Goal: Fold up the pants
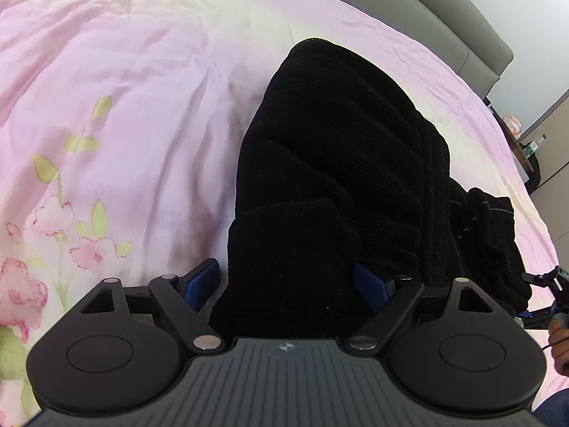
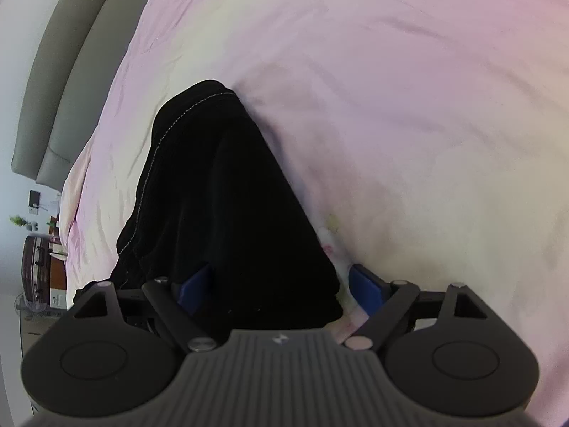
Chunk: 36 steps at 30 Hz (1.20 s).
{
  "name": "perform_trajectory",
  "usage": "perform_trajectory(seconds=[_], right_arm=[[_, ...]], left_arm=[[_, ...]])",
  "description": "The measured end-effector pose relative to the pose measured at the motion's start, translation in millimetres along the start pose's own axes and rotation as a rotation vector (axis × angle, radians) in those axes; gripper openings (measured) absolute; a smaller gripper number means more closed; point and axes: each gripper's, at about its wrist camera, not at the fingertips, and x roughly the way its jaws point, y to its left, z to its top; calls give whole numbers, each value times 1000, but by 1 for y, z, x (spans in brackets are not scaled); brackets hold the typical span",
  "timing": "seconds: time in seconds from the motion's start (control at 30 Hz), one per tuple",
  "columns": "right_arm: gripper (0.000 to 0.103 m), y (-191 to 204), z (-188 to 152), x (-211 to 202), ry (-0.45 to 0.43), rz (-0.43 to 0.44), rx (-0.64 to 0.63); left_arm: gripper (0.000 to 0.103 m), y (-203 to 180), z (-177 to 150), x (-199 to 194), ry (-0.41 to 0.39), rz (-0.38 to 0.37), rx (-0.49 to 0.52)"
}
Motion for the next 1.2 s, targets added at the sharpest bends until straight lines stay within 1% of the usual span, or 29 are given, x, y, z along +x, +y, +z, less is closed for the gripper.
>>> perform_trajectory(seconds=[0.03, 0.07, 0.1, 0.13, 0.17, 0.23, 0.3, 0.33, 0.4, 0.43, 0.47, 0.5, 0.57, 0.6, 0.67, 0.7, 0.73, 0.8, 0.83, 0.87, 0.9, 0.93, 0.97, 1.03, 1.07, 1.1, 1.13, 1.17, 1.2], right_arm=[[62, -3, 3, 4, 5, 8, -19], [49, -4, 4, 5, 10, 4, -29], [44, -2, 4, 4, 6, -5, -33], [36, 5, 3, -1, -8, -13, -60], [32, 13, 1, -8, -32, -25, -92], [29, 23, -2, -24, -107, -16, -116], [28, 25, -2, -40, -168, 30, -95], [28, 23, -3, -45, -181, 56, -77], [28, 16, -2, -49, -180, 66, -49], [28, 12, -2, -48, -167, 53, -39], [28, 7, -2, -45, -150, 30, -31], [29, 4, 0, -38, -125, -1, -35], [37, 2, -1, -22, -55, -72, -88], [40, 0, -1, -17, -38, -99, -99], [44, -3, 1, -19, -52, -99, -73], [44, 0, 3, -25, -79, -105, -70], [45, 6, 2, -34, -128, -136, -96], [49, 25, -4, -57, -277, -227, -212], [51, 35, -7, -64, -350, -260, -266], [51, 41, -9, -71, -399, -269, -294], [51, 45, -11, -75, -427, -253, -304], [51, 48, -11, -76, -438, -231, -305], [50, 52, -12, -77, -441, -217, -305], [50, 60, -16, -80, -444, -203, -309], [51, 65, -19, -83, -445, -184, -307], [51, 69, -22, -83, -443, -153, -310], [52, 72, -26, -84, -436, -123, -320], [55, 82, -25, -78, -422, -104, -335], [57, 87, -28, -75, -400, -91, -361]], left_arm=[[94, 2, 0, 1, 4, -21, -16], [81, 5, 0, 0, 7, -53, -35], [73, 6, 1, -2, 7, -72, -44], [68, 3, 1, -5, 3, -74, -31], [62, -1, 1, -9, 3, -72, -14], [57, -12, -2, -17, -6, -65, 6], [54, -21, -7, -25, -14, -80, 5], [54, -23, -9, -30, -22, -101, -2], [53, -24, -14, -37, -29, -133, -31], [53, -23, -16, -38, -25, -129, -46], [54, -22, -19, -37, -16, -110, -53], [54, -21, -21, -34, -7, -73, -45], [57, -20, -21, -25, -5, -16, -23], [59, -20, -19, -24, -11, -4, -20], [62, -25, -15, -28, -26, 20, 4], [64, -30, -12, -32, -36, 51, 29], [64, -38, -11, -38, -61, 100, 59], [64, -60, -12, -57, -178, 247, 159], [66, -72, -14, -66, -237, 305, 205], [72, -85, -14, -74, -288, 323, 232], [80, -97, -12, -79, -316, 285, 240], [84, -107, -8, -79, -317, 212, 238], [91, -118, -2, -75, -282, 105, 227], [92, -140, 8, -52, -176, -96, 200], [92, -154, 12, -38, -133, -165, 200], [92, -169, 14, -24, -111, -202, 218], [92, -185, 15, -10, -110, -206, 263], [93, -203, 14, 5, -116, -189, 321], [93, -218, 16, 22, -103, -177, 357]])
